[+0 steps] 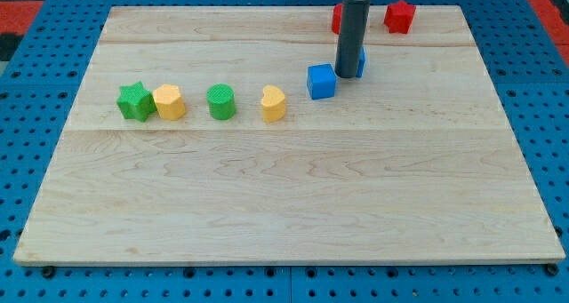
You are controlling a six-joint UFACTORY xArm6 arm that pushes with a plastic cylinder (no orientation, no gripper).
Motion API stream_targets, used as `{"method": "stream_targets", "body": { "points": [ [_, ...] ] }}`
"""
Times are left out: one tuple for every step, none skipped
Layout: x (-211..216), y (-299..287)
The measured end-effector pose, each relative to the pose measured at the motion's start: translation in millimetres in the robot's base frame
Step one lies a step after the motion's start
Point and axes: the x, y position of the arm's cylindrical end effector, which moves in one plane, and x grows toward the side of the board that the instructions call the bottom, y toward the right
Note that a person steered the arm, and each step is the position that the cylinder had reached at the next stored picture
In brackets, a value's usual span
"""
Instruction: Push the blue triangle with the blue cube into the red star
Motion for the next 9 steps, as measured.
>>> {"method": "stream_targets", "body": {
  "points": [
    [-15.8,8.0],
    [-36.5,40.5],
    [-33.4,69.8],
    [61.1,31.9],
    [87.1,-43.6],
    [57.6,-62.0],
    [21.3,-32.5],
    [-21.3,-5.4],
    [-45.4,29.7]
  ]
}}
